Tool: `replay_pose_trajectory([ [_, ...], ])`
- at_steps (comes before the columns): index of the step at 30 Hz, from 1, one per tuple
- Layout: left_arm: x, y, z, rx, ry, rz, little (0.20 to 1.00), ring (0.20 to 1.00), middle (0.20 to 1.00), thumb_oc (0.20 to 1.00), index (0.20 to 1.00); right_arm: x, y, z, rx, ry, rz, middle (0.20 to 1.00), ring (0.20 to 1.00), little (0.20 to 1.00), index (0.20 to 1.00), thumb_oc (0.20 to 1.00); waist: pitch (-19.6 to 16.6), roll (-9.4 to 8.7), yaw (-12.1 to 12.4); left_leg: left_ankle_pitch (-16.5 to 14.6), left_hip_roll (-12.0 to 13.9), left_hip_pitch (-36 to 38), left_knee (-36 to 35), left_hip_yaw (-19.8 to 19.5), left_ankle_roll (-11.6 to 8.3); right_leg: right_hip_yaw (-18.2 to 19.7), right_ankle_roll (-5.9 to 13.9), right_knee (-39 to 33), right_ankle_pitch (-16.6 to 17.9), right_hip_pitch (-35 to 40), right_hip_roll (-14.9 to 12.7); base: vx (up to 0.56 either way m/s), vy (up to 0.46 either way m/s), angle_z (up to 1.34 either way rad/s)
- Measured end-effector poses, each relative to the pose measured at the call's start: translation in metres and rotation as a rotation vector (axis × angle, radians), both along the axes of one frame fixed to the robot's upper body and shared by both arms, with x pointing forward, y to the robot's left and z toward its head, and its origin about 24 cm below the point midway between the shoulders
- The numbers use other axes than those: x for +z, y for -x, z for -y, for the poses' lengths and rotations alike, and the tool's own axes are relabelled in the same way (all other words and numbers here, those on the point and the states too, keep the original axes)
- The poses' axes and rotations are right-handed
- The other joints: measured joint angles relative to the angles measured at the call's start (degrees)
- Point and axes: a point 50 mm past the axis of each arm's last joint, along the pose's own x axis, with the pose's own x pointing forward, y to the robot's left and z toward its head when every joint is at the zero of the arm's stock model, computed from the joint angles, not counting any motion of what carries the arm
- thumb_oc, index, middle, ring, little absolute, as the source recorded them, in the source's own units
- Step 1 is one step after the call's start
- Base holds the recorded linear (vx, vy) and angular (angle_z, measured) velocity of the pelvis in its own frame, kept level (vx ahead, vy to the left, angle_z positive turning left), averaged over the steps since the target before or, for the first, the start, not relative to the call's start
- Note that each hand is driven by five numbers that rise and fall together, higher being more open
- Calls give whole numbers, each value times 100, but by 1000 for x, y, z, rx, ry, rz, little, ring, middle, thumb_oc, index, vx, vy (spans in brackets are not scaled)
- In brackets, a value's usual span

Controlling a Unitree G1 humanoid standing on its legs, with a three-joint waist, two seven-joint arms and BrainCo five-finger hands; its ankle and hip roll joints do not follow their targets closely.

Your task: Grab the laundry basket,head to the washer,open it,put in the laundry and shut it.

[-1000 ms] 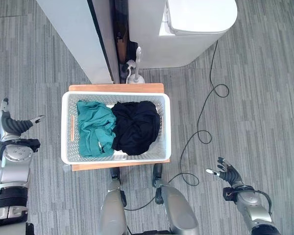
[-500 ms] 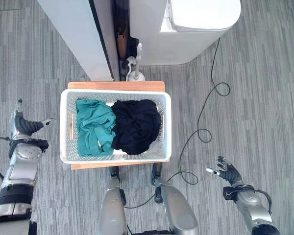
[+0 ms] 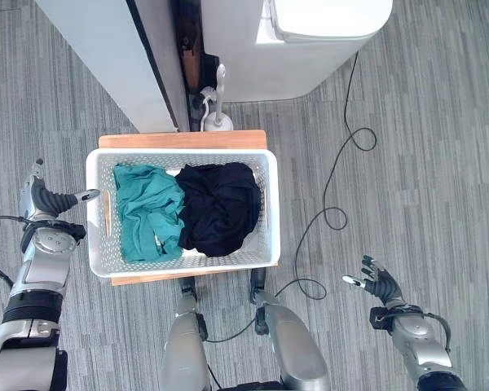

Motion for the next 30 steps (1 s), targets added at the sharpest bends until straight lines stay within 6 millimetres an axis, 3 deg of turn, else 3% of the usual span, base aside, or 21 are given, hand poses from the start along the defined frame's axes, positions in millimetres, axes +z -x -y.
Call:
replay_pose_trajectory([
  [5,-8,-1,-2,8,7,-29,1000,1000,1000,1000,1000,8,-4,-2,2,11,47,1000,1000,1000,1000,1000,2,-3,-44,0,2,-10,-1,20,0,20,-1,3,7,-26,2,4,1,-2],
  [13,-11,-14,1,8,45,-44,1000,1000,1000,1000,1000,70,-28,-16,82,61,322,1000,1000,1000,1000,1000,8,8,-36,10,13,-175,77,-12,-10,22,-5,-132,117,-84,25,13,1,0],
  [17,-11,-19,5,-5,47,-49,1000,1000,1000,1000,1000,90,-37,-23,104,67,418,1000,1000,1000,1000,1000,9,9,-12,20,27,-197,82,-12,-17,26,-13,-154,149,-95,40,46,-2,-1],
  [20,-11,-23,13,-37,71,-27,1000,1000,1000,1000,1000,120,-57,-38,163,89,526,1000,1000,1000,1000,1000,11,14,37,40,37,-302,132,-32,-26,8,-26,-266,242,-106,70,-49,7,0],
  [25,-7,-34,27,-84,64,-22,1000,1000,1000,1000,1000,133,-75,-72,295,88,569,1000,1000,1000,1000,1000,31,49,187,41,33,-332,175,-90,-24,-24,-32,-233,246,-104,57,-3,11,5],
  [30,-11,-34,33,-107,53,-38,1000,1000,1000,1000,1000,113,-72,-76,290,84,476,1000,1000,1000,1000,1000,34,54,212,50,-4,-280,181,-136,-12,-83,-31,-229,246,-18,18,4,13,5],
])
